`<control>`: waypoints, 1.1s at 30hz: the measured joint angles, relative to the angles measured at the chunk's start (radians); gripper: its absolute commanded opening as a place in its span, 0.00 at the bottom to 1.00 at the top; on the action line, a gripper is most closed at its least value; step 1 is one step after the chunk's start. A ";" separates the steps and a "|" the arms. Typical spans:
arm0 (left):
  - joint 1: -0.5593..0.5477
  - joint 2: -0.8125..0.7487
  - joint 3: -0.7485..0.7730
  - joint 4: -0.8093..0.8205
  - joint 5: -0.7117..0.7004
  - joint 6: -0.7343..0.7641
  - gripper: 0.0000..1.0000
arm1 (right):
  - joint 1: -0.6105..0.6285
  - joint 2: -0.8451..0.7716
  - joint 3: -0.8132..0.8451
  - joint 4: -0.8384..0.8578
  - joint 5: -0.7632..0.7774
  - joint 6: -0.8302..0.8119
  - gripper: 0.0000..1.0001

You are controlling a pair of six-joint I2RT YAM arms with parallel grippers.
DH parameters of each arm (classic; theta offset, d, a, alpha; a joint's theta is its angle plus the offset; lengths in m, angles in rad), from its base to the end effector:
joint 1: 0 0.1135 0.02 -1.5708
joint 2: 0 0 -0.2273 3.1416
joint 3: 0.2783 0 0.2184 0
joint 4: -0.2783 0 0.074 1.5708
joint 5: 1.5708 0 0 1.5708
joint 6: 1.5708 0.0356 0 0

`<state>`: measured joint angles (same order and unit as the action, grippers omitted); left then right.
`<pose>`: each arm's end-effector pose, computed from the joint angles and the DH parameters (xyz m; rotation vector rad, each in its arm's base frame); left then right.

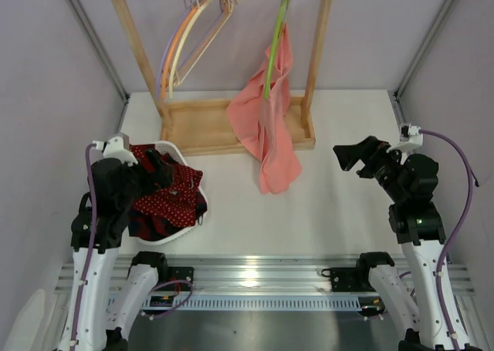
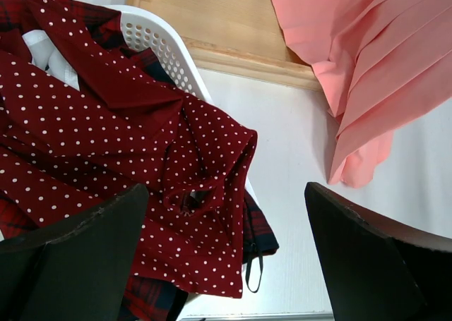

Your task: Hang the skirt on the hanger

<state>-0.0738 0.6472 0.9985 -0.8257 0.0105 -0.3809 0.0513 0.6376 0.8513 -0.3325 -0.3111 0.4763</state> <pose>0.1124 -0.0087 0.3291 -0.3082 2.0348 -0.2938 0.1362 0.0179 0.3392 0.1280 1.7224 0.6550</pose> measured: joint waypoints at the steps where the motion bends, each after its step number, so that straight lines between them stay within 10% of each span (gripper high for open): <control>1: 0.000 -0.003 0.000 0.000 0.000 0.000 1.00 | 0.000 0.000 0.000 -0.002 -0.002 0.000 0.99; 18: 0.000 -0.041 0.020 -0.008 0.019 0.049 1.00 | 0.005 -0.021 -0.004 -0.008 -0.065 -0.029 0.99; 33: 0.000 0.150 0.486 0.023 0.064 0.164 0.96 | 0.049 0.008 -0.011 0.005 -0.135 -0.070 0.99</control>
<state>-0.0738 0.7975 1.4849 -0.8028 0.0742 -0.2165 0.1005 0.6453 0.8398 -0.3279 -0.4465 0.4061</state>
